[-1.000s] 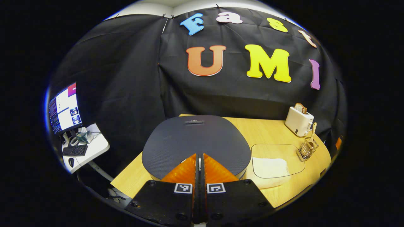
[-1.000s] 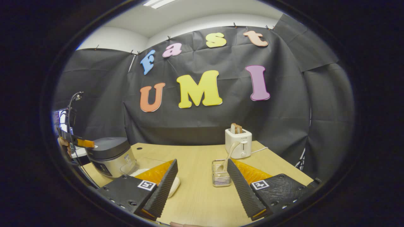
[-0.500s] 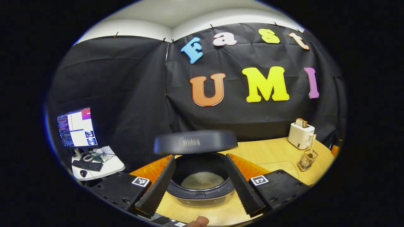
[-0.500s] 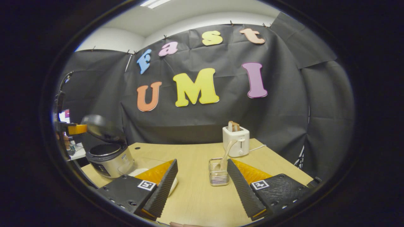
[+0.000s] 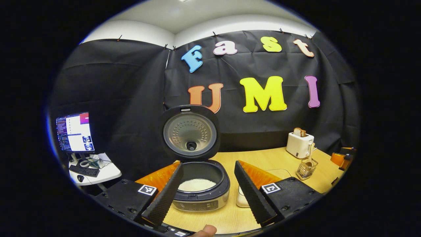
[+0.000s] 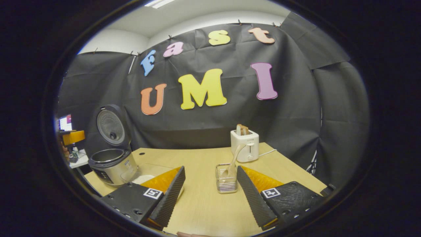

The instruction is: Close the left gripper, press the button to open the rice cooker; take a wooden spoon from the chopstick holder with the right hand, scoop a spoonful of rice and pour it into the rice cooker, then put the wooden spoon back into the chopstick holder.

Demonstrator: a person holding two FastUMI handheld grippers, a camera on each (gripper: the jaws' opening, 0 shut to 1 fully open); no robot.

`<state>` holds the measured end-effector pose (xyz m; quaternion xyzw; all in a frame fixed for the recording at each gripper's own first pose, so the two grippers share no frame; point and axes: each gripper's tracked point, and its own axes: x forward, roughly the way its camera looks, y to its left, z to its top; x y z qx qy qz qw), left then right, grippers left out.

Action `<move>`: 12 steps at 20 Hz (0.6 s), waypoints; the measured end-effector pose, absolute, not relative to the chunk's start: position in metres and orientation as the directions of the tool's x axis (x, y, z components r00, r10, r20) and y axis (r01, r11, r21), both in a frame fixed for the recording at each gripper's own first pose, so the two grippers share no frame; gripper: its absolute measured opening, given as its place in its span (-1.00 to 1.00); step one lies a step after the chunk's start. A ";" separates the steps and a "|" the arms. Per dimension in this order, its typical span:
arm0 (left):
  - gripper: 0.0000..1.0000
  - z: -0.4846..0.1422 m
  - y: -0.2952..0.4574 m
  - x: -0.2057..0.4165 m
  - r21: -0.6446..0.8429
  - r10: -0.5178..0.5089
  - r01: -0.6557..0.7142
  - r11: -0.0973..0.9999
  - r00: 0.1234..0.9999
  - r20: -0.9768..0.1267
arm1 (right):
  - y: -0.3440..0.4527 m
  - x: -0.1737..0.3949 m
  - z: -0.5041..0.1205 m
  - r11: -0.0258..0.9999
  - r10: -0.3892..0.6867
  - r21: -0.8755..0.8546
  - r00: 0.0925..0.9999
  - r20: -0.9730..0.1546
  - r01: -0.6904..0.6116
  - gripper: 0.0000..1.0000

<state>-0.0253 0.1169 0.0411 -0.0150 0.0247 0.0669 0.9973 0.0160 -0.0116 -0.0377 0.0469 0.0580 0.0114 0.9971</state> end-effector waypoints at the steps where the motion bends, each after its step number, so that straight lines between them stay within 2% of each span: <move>1: 0.99 0.036 0.114 -0.027 -0.037 0.131 -0.133 0.990 0.990 -0.054 | -0.014 0.020 -0.040 0.995 0.022 0.095 0.992 -0.121 -0.010 0.88; 2: 0.99 0.030 0.112 -0.027 -0.054 0.135 -0.138 0.989 0.989 -0.059 | -0.016 0.024 -0.043 0.995 0.019 0.097 0.992 -0.125 -0.007 0.82; 4: 0.99 0.022 0.102 -0.027 -0.059 0.109 -0.113 0.992 0.992 -0.064 | -0.020 0.033 -0.050 0.995 0.012 0.100 0.991 -0.136 0.001 0.87; 6: 0.99 0.017 0.096 -0.029 -0.062 0.088 -0.091 0.994 0.995 -0.053 | -0.027 0.045 -0.060 0.996 -0.001 0.093 0.989 -0.149 0.016 0.82; 7: 0.99 0.014 0.092 -0.029 -0.069 0.071 -0.075 0.995 0.996 -0.057 | -0.029 0.052 -0.067 0.996 -0.001 0.086 0.988 -0.154 0.014 0.87; 8: 0.92 0.012 0.088 -0.030 -0.077 0.058 -0.062 0.995 0.997 -0.060 | -0.032 0.060 -0.075 0.997 -0.004 0.078 0.986 -0.166 0.017 0.87; 9: 0.99 0.013 0.086 -0.030 -0.083 0.049 -0.054 0.995 0.997 -0.055 | -0.037 0.069 -0.082 0.997 -0.008 0.074 0.984 -0.176 0.021 0.87; 11: 0.99 0.015 0.081 -0.029 -0.088 0.035 -0.039 0.995 0.998 -0.046 | -0.047 0.090 -0.090 0.997 -0.020 0.070 0.981 -0.194 0.034 0.82; 12: 0.99 0.016 0.078 -0.028 -0.088 0.026 -0.029 0.996 0.999 -0.040 | -0.053 0.101 -0.093 0.996 -0.031 0.070 0.979 -0.203 0.046 0.89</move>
